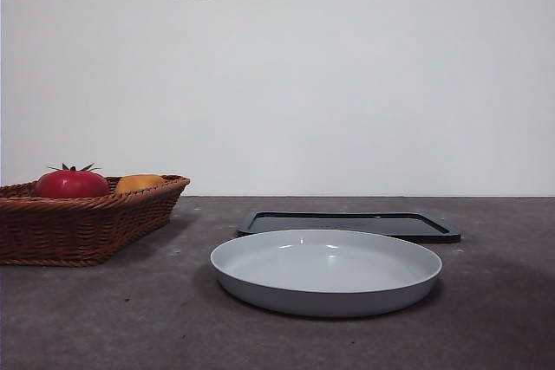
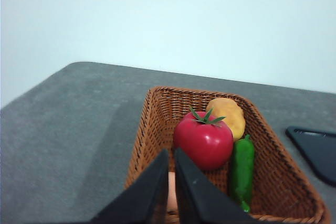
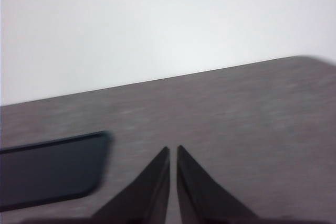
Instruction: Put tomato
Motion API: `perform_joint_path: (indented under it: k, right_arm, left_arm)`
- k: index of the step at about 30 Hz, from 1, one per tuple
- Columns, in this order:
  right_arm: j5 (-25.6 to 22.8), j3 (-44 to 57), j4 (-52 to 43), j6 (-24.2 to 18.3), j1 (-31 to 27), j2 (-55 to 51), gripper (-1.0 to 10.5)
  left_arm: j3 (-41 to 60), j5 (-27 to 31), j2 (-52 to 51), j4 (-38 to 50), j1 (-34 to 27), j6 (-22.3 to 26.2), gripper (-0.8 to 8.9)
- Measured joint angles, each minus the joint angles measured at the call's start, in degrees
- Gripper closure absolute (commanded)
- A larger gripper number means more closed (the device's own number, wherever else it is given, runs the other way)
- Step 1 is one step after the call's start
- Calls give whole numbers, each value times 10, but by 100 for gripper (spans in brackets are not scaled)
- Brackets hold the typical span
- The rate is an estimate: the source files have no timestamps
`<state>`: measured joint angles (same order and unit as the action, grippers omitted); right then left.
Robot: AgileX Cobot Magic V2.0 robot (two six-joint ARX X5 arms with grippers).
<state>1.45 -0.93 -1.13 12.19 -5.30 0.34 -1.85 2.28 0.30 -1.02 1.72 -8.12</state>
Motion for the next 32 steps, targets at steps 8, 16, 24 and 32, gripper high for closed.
perform_joint_path:
  k: [8, 16, 24, 32]
  right_arm:
    - [78, -17, 31, 114, 0, 7, 937]
    - [103, -134, 100, 136, 0, 85, 937]
    - [171, -283, 148, 132, 0, 220, 937]
    - [209, -431, 279, 94, 43, 350, 937]
  left_arm:
    - [-1, -7, 2, -8, 0, -77, 797]
    - [-57, -10, 46, -29, 11, -94, 797]
    - [-179, -11, 125, -106, 26, -94, 797]
    - [-370, -52, 264, -242, 41, -67, 797]
